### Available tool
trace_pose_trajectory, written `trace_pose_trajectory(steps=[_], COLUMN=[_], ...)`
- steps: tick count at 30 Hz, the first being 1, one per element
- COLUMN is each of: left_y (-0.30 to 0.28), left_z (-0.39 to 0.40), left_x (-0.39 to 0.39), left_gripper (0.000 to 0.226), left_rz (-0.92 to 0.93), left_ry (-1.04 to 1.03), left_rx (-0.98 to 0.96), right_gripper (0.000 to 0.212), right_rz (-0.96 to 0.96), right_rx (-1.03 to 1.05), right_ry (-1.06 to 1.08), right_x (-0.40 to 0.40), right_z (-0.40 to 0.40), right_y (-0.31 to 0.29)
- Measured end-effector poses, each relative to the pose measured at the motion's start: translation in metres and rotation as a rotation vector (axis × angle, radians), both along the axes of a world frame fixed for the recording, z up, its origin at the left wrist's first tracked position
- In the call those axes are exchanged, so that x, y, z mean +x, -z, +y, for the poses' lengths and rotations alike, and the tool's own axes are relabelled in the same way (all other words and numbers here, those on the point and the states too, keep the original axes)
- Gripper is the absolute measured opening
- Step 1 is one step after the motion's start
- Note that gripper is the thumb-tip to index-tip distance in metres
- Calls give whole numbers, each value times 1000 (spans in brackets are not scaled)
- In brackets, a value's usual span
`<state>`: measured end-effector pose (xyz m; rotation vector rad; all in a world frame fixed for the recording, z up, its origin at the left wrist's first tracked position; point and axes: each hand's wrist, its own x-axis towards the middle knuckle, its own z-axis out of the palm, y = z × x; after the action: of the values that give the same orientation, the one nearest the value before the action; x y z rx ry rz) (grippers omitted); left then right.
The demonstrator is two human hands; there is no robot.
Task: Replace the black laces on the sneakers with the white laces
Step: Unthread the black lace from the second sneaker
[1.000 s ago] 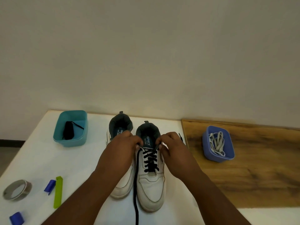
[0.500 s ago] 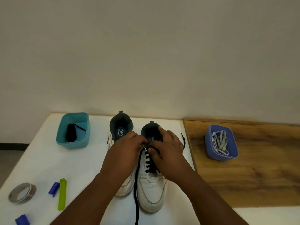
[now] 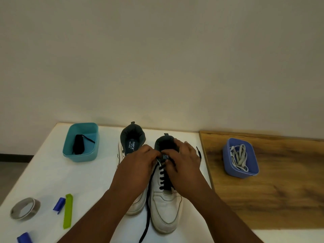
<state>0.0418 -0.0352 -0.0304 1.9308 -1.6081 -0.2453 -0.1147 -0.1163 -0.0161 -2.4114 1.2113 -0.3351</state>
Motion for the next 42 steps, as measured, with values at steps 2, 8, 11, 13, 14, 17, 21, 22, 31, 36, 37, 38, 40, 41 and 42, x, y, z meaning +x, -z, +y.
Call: trace_pose_trajectory(steps=[2, 8, 11, 13, 14, 17, 21, 22, 31, 36, 37, 38, 40, 41, 42], left_y=[-1, -2, -2, -3, -3, -3, -1, 0, -2, 4, 8, 11, 14, 15, 15], left_z=[-1, -2, 1, 2, 2, -1, -1, 0, 0, -2, -4, -5, -5, -5, -5], left_x=[1, 2, 1, 0, 0, 0, -1, -1, 0, 1, 3, 4, 5, 6, 6], left_gripper=[26, 24, 22, 22, 22, 22, 21, 21, 20, 26, 36, 46, 56, 59, 61], left_rz=[-5, -11, -9, 1, -2, -19, 3, -3, -1, -13, 2, 11, -5, -16, -17], left_ry=[7, -8, -17, -12, -11, -11, 2, 1, -10, -12, -6, 1, 3, 3, 3], left_rx=[-10, -10, -17, -25, -27, -19, -21, -25, -18, -12, -9, -2, 31, 38, 36], right_gripper=[26, 12, 12, 15, 19, 32, 19, 18, 16, 30, 27, 21, 16, 17, 21], right_rz=[24, -165, -459, -509, -447, -114, 7, -42, -645, -175, -63, 6, -1, -43, -84], right_rx=[27, -144, 30, 54, 25, 39, 32, -29, 183, -66, -57, -38, -34, -67, -132], right_ry=[-1, 235, 481, 461, 357, 80, 73, 107, 718, 116, 61, 54, 89, 120, 154], right_x=[2, -4, -12, -17, -18, -9, -1, -3, -24, -9, -5, -2, -1, -3, -5], right_z=[0, -9, -16, -20, -20, -12, -4, -6, -33, -16, -10, -7, -5, -8, -11], right_y=[1, 4, 3, 1, -2, -2, 6, 6, 7, 1, 4, 8, 8, 8, 6])
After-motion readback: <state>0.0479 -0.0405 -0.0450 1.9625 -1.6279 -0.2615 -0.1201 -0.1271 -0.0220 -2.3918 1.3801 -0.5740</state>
